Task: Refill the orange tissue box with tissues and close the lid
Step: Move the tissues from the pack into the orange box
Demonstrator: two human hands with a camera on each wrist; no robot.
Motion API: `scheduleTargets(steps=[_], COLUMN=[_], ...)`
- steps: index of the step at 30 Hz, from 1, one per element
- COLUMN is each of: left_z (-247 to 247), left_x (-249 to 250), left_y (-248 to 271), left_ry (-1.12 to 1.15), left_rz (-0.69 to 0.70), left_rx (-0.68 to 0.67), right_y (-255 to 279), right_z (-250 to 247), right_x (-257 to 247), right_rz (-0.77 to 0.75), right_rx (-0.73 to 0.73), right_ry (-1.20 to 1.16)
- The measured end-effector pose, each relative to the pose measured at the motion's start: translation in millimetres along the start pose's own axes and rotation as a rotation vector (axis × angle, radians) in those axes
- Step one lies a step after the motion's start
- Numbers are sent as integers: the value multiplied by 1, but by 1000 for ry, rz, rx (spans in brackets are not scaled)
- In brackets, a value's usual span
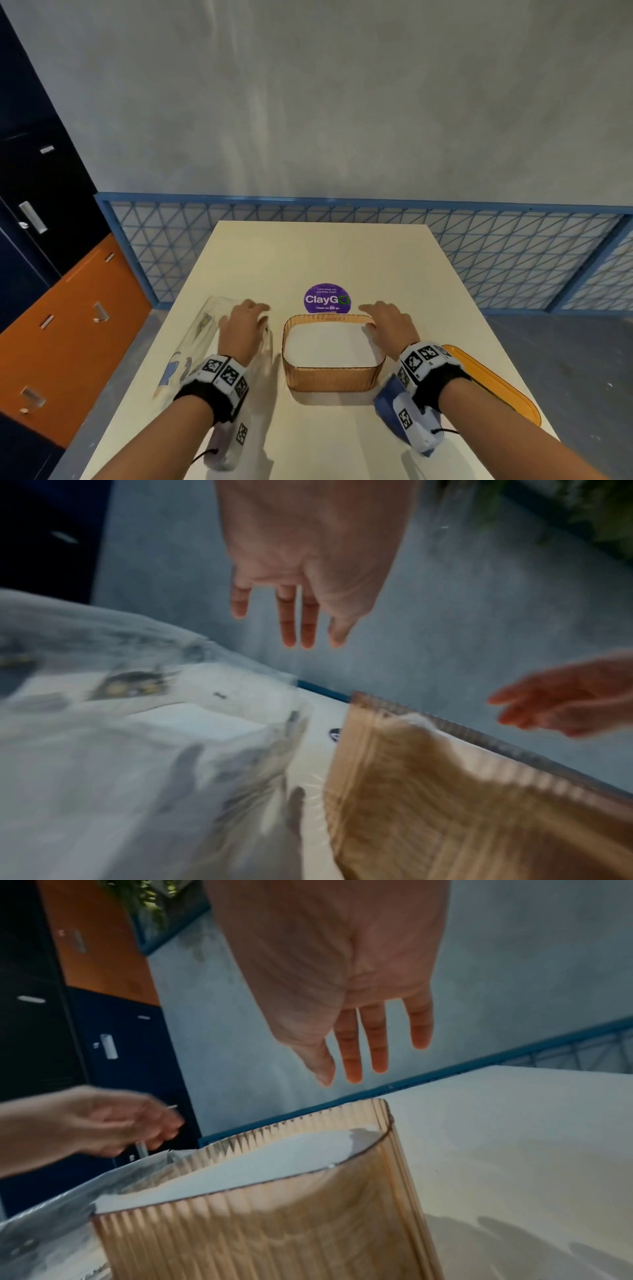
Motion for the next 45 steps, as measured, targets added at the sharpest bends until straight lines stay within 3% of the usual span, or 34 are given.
scheduleTargets(steps=[2,4,6,9,19,26,31,33,36,37,39,42,45], left_z=[5,13,21,34,43,44,13,-8,-41,-49,-61,-67,-57], left_x=[-26,-41,-45,-42,-33,-27,-30,-23,1,11,31,55,67], left_y=[2,5,12,22,29,34,27,23,23,25,28,32,34], left_ry=[-67,-157,-241,-351,-363,-420,-311,-266,-146,-87,24,179,268], left_rz=[-177,-322,-380,-369,-463,-347,-328,-368,-362,-324,-204,15,147], left_rx=[-87,-301,-456,-518,-441,-436,-367,-280,-69,14,129,152,34], right_y=[-1,-2,-1,1,3,1,-1,-3,-9,-12,-15,-19,-25], right_z=[5,10,12,12,10,9,11,8,-10,-19,-35,-57,-72], right_x=[7,8,8,9,6,5,10,11,-2,-12,-37,-66,-73], right_rz=[78,106,132,195,170,149,130,137,134,137,215,434,449], right_rx=[-89,-202,-254,-268,-271,-279,-295,-214,35,54,-53,-372,-450], right_ry=[-65,-106,-138,-194,-161,-135,-146,-178,-345,-436,-728,-1225,-1295])
Point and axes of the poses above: each hand's wrist, its own y-axis away from the middle knuckle, its own z-axis out of the palm, x = y × z, the point moved 1 cm from there along -y, towards the middle knuckle, and after that the axes turned 12 degrees about x, right-handed, at the moved point
